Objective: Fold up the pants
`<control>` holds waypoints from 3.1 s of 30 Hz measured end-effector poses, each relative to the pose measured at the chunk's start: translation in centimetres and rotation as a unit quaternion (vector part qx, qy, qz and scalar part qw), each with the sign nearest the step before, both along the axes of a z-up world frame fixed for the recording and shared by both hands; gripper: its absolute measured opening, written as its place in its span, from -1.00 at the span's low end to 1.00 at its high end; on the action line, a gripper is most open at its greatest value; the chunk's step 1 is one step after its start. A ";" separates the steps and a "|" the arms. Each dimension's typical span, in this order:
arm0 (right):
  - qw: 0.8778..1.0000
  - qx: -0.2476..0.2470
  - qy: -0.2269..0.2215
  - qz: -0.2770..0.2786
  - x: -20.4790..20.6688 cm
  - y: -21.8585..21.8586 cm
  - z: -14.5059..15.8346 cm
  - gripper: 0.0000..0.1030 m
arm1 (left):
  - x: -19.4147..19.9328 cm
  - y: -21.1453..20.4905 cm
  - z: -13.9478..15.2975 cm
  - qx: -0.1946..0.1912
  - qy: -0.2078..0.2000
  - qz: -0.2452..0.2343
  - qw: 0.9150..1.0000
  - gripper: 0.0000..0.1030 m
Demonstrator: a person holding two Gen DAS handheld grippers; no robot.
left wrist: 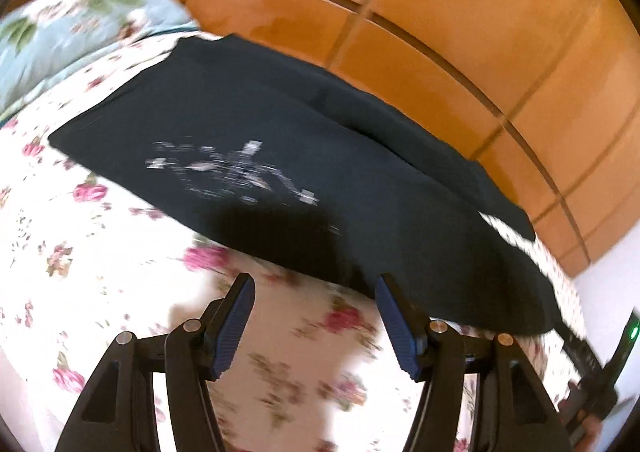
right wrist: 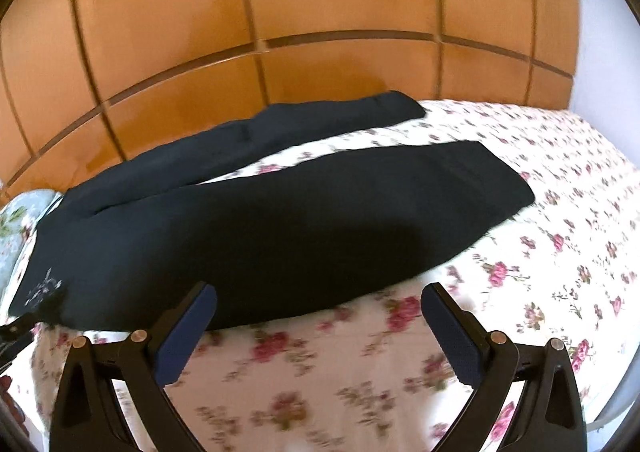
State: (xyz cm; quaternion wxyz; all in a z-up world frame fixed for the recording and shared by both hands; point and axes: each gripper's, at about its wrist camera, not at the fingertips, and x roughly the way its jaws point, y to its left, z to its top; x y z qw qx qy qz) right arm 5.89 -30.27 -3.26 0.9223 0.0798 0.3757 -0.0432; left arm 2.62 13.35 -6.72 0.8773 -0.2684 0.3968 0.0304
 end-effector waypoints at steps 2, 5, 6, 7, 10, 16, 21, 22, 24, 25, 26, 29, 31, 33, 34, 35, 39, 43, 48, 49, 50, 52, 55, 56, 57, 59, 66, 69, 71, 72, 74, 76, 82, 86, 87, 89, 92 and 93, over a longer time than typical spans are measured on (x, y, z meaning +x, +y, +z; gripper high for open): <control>0.999 0.043 0.004 0.004 0.3 -2.0 -0.7 0.99 | -0.1 2.3 -0.5 -0.019 -0.007 0.027 0.999 0.23; 0.991 0.130 -0.006 -0.017 0.3 -5.3 -1.6 0.99 | -0.3 4.9 -1.0 -0.031 -0.019 0.059 0.998 0.23; 0.986 0.165 -0.006 -0.028 0.4 -6.6 -2.1 0.99 | -0.4 5.5 -1.1 -0.034 -0.023 0.066 0.997 0.23; 0.979 0.199 -0.005 -0.039 0.4 -7.7 -2.6 0.97 | -0.4 6.1 -1.3 -0.039 -0.026 0.072 0.996 0.23; 0.951 0.299 -0.006 -0.075 0.7 -10.9 -4.7 0.72 | -0.5 8.0 -2.0 -0.062 -0.039 0.089 0.993 0.22; 0.936 0.339 -0.023 -0.096 1.3 -13.1 -5.9 0.00 | 0.1 9.7 -3.2 -0.079 -0.061 0.084 0.991 0.22; 0.929 0.355 -0.026 -0.100 2.7 -14.0 -6.8 -0.34 | 1.1 10.2 -3.8 -0.091 -0.074 0.086 0.989 0.22; 0.926 0.363 -0.030 -0.100 3.1 -14.2 -7.0 -0.42 | 1.1 10.2 -3.8 -0.096 -0.075 0.089 0.988 0.22; 0.923 0.370 -0.033 -0.099 3.9 -14.7 -7.3 -0.53 | 1.6 10.7 -3.9 -0.103 -0.078 0.097 0.987 0.22; 0.924 0.368 -0.034 -0.095 4.2 -14.8 -7.4 -0.59 | 1.8 10.7 -4.0 -0.100 -0.079 0.099 0.987 0.22; 0.927 0.361 -0.036 -0.089 4.5 -14.8 -7.4 -0.61 | 2.2 10.6 -4.0 -0.087 -0.080 0.099 0.988 0.22; 0.937 0.337 -0.036 -0.081 5.5 -14.5 -7.5 -0.73 | 3.3 10.0 -3.8 -0.058 -0.069 0.090 0.992 0.33; 0.942 0.323 -0.032 -0.082 5.8 -14.2 -7.3 -0.75 | 3.7 9.7 -3.6 -0.052 -0.059 0.085 0.993 0.34; 0.946 0.312 -0.034 -0.083 5.8 -14.2 -7.2 -0.75 | 4.1 10.0 -3.4 -0.056 -0.052 0.082 0.994 0.29; 0.948 0.303 -0.034 -0.085 5.7 -14.0 -7.0 -0.76 | 3.9 10.3 -3.4 -0.065 -0.056 0.087 0.992 0.10; 0.950 0.297 -0.035 -0.087 6.0 -13.8 -6.8 -0.76 | 3.9 10.7 -3.6 -0.078 -0.061 0.095 0.991 -0.48; 0.958 0.267 -0.038 -0.100 5.5 -13.4 -6.0 -0.74 | 3.5 12.5 -4.7 -0.129 -0.054 0.100 0.985 -0.84; 0.962 0.247 -0.044 -0.107 4.6 -13.2 -4.9 -0.74 | 2.7 11.9 -3.3 -0.080 -0.062 0.077 0.992 -0.86; 0.967 0.229 -0.048 -0.104 3.5 -13.0 -3.8 -0.74 | 1.0 11.8 -1.8 -0.072 -0.086 0.067 0.991 -0.87; 0.968 0.224 -0.048 -0.104 3.3 -13.0 -3.7 -0.74 | 0.4 11.9 -1.6 -0.072 -0.090 0.068 0.991 -0.87; 0.969 0.221 -0.048 -0.104 2.9 -13.1 -3.5 -0.74 | -0.2 11.9 -1.4 -0.073 -0.094 0.069 0.991 -0.87; 0.969 0.219 -0.049 -0.104 1.9 -13.4 -3.4 -0.74 | -0.9 12.0 -1.2 -0.078 -0.098 0.071 0.990 -0.87; 0.968 0.221 -0.049 -0.106 0.7 -13.7 -3.4 -0.74 | -2.5 12.3 -1.0 -0.088 -0.103 0.076 0.988 -0.88; 0.968 0.220 -0.047 -0.107 0.2 -13.8 -3.5 -0.74 | -3.0 12.3 -1.0 -0.091 -0.104 0.077 0.987 -0.88; 0.969 0.219 -0.046 -0.107 -0.2 -13.9 -3.5 -0.74 | -3.4 12.3 -1.0 -0.093 -0.104 0.078 0.987 -0.88; 0.971 0.212 -0.041 -0.106 -1.0 -13.9 -3.8 -0.74 | -4.1 12.3 -1.2 -0.092 -0.101 0.077 0.988 -0.87; 0.969 0.217 -0.030 -0.116 -1.8 -14.1 -5.6 -0.74 | -4.7 12.3 -4.6 -0.104 -0.069 0.089 0.988 -0.80; 0.968 0.221 -0.025 -0.113 -1.8 -14.4 -5.3 -0.60 | -5.8 13.0 -4.7 -0.127 -0.079 0.102 0.983 -0.65; 0.968 0.220 -0.025 -0.118 -2.2 -14.8 -4.9 -0.46 | -7.0 13.9 -4.3 -0.147 -0.080 0.130 0.977 -0.53; 0.968 0.212 -0.027 -0.129 -2.6 -15.1 -4.6 -0.34 | -7.5 14.3 -4.0 -0.150 -0.083 0.143 0.975 -0.52; 0.968 0.185 -0.036 -0.166 -3.6 -15.9 -3.8 -0.14 | -9.0 15.1 -2.8 -0.128 -0.091 0.188 0.969 -0.51; 0.965 0.150 -0.053 -0.208 -4.8 -16.9 -2.7 -0.01 | -9.7 15.6 -1.6 -0.097 -0.099 0.220 0.966 -0.48; 0.962 0.097 -0.113 -0.229 -4.8 -17.6 1.7 0.11 | -5.4 13.4 2.5 -0.036 -0.124 0.189 0.974 -0.28; 0.974 0.145 -0.090 -0.149 0.8 -16.1 1.9 0.18 | 2.6 9.5 3.0 -0.011 -0.108 0.093 0.990 -0.27; 0.975 0.168 -0.077 -0.123 2.6 -15.5 1.5 0.18 | 4.7 8.3 2.8 -0.001 -0.099 0.074 0.992 -0.27; 0.975 0.198 -0.052 -0.082 6.0 -14.5 0.6 0.18 | 9.0 6.3 1.9 0.031 -0.079 0.042 0.996 -0.27; 0.971 0.234 -0.010 -0.056 10.9 -12.8 -1.3 0.18 | 12.5 4.2 -0.1 0.068 -0.052 0.009 0.996 -0.27; 0.967 0.248 0.001 -0.050 12.2 -12.5 -1.9 0.18 | 13.1 3.9 -0.9 0.073 -0.041 0.001 0.997 -0.27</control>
